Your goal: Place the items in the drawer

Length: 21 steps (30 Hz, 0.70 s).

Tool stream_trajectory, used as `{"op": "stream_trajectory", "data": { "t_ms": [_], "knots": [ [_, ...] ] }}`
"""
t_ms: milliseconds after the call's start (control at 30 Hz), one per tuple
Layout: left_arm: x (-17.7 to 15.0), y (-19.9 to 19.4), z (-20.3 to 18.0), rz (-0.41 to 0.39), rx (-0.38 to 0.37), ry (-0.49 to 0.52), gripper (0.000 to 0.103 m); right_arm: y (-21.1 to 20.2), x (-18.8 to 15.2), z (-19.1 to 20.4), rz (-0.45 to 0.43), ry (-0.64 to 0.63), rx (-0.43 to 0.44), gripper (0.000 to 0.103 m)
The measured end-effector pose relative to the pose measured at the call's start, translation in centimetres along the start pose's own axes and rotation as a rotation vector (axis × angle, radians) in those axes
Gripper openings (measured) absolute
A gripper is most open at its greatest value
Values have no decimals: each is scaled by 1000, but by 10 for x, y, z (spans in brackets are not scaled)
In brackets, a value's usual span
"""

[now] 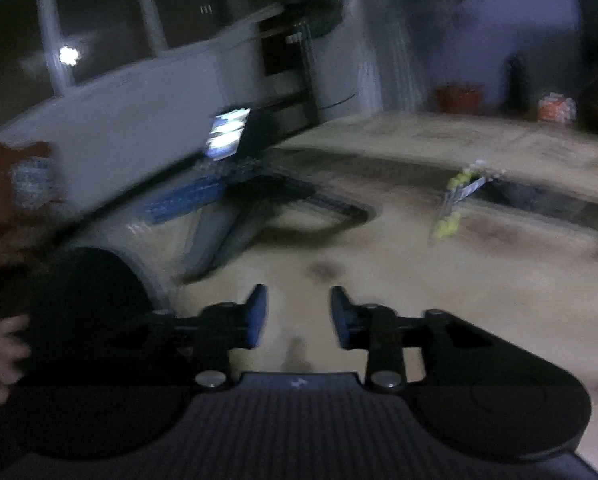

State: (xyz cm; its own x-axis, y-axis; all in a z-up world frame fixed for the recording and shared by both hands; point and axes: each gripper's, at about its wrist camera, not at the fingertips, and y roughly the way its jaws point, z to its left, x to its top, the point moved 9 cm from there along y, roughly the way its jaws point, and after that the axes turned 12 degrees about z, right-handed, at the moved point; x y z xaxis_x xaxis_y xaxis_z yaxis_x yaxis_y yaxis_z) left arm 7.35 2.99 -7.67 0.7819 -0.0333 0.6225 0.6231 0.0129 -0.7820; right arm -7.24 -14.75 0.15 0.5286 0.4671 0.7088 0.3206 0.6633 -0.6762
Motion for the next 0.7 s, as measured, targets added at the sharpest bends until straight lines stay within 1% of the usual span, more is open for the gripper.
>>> {"op": "stream_trajectory", "data": {
  "t_ms": [133,167,200,300,367,433,533,667,700],
  "knots": [
    [0,0,0,0,0,0,103,16,24,-39,0,67,-238,42],
    [0,0,0,0,0,0,103,21,31,-49,-10,99,-254,42],
    [0,0,0,0,0,0,103,26,38,-57,-12,135,-250,42],
    [0,0,0,0,0,0,103,44,54,-72,-7,186,-277,41],
    [0,0,0,0,0,0,103,59,67,-79,5,190,-294,39],
    [0,0,0,0,0,0,103,75,77,-85,33,186,-308,39],
    [0,0,0,0,0,0,103,94,91,-91,46,173,-348,39],
    [0,0,0,0,0,0,103,116,95,-100,87,169,-379,39],
    [0,0,0,0,0,0,103,120,96,-102,99,170,-381,37]
  ]
}}
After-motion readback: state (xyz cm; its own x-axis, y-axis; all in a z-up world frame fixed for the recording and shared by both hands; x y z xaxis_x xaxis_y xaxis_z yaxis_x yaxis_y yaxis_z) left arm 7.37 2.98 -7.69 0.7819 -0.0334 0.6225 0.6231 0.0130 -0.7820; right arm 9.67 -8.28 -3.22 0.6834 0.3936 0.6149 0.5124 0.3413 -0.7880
